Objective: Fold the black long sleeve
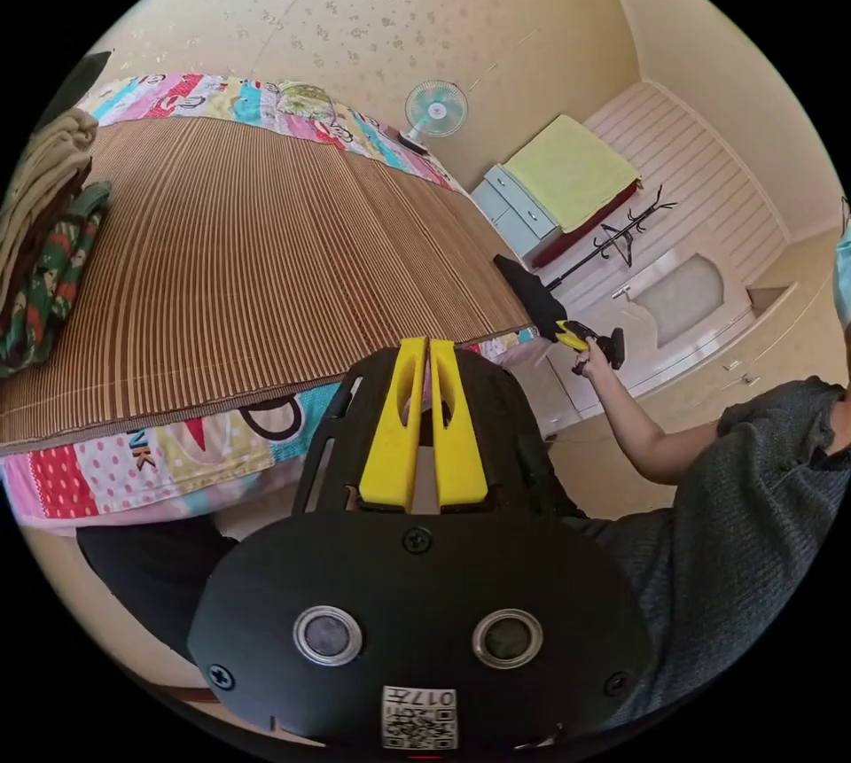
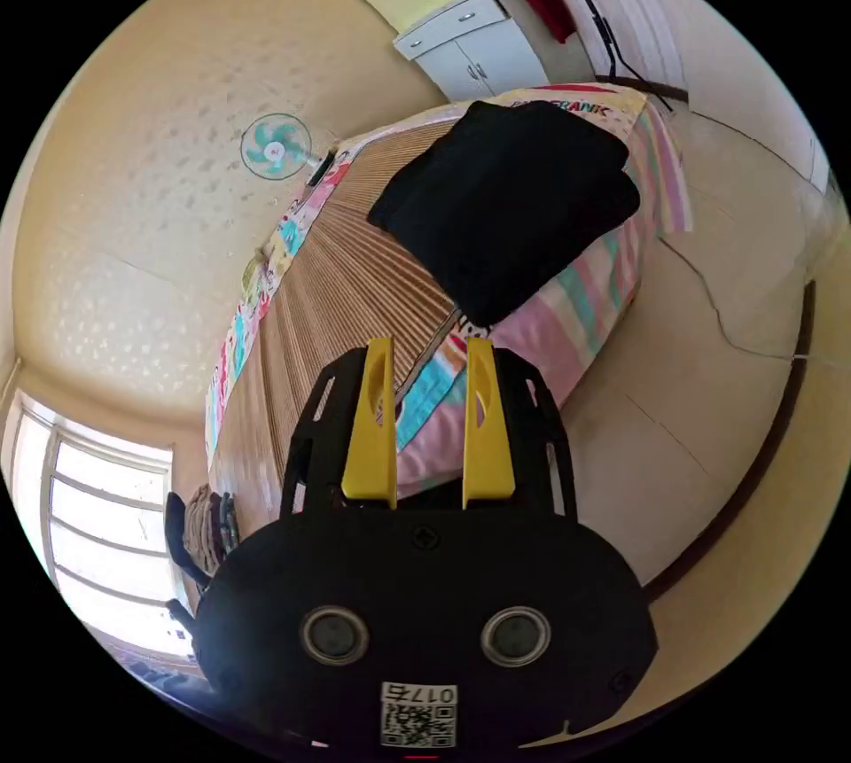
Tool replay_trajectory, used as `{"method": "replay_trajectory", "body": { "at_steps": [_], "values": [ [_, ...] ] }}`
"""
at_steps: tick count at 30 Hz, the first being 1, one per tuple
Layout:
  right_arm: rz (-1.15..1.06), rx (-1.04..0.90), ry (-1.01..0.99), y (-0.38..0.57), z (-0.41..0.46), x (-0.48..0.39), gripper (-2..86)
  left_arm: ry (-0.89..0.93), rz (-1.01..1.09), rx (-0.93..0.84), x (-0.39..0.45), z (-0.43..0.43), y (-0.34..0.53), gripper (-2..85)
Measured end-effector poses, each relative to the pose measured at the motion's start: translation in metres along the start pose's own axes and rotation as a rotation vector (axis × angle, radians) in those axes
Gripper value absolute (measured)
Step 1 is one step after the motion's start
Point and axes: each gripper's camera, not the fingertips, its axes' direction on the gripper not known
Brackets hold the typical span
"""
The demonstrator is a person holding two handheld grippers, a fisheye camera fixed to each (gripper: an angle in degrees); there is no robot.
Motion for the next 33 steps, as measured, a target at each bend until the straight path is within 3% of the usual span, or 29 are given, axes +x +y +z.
{"method": "replay_trajectory", "body": {
  "at_steps": [6,8,12,14,19,24,27,29,33],
  "values": [
    [0.045,-0.035,0.066,-0.043,0.033,0.006,9.4,-0.055,-0.029,-0.046,0.002,0.029,-0.014,-0.8],
    [-0.147,0.148,0.069,-0.03,-0.001,-0.057,5.1,-0.05,-0.044,-0.042,0.001,0.033,-0.016,-0.8],
    [-0.517,0.18,-0.03,0.013,-0.025,-0.17,3.0,-0.079,-0.034,-0.034,0.003,0.033,-0.017,-0.8],
    [-0.824,0.076,-0.119,0.069,-0.016,-0.239,2.3,-0.099,-0.018,-0.038,0.003,0.033,-0.017,-0.9],
    [-1.048,-0.371,-0.248,0.22,0.058,-0.302,1.4,-0.072,-0.041,-0.002,-0.015,0.032,-0.006,-0.9],
    [-0.901,-0.655,-0.415,0.293,0.092,-0.281,0.7,-0.022,-0.098,0.028,-0.041,0.019,0.014,-0.9],
    [-0.787,-0.509,-0.405,0.262,0.06,-0.258,0.8,-0.014,-0.099,-0.002,-0.058,0.012,0.026,-0.9],
    [-0.708,-0.322,-0.294,0.221,0.032,-0.239,1.9,-0.009,-0.098,-0.014,-0.07,0.009,0.032,-0.7],
    [-0.523,-0.132,-0.132,0.172,0.01,-0.208,5.8,0.045,-0.13,-0.005,-0.096,0.015,0.036,1.7]
  ]
}}
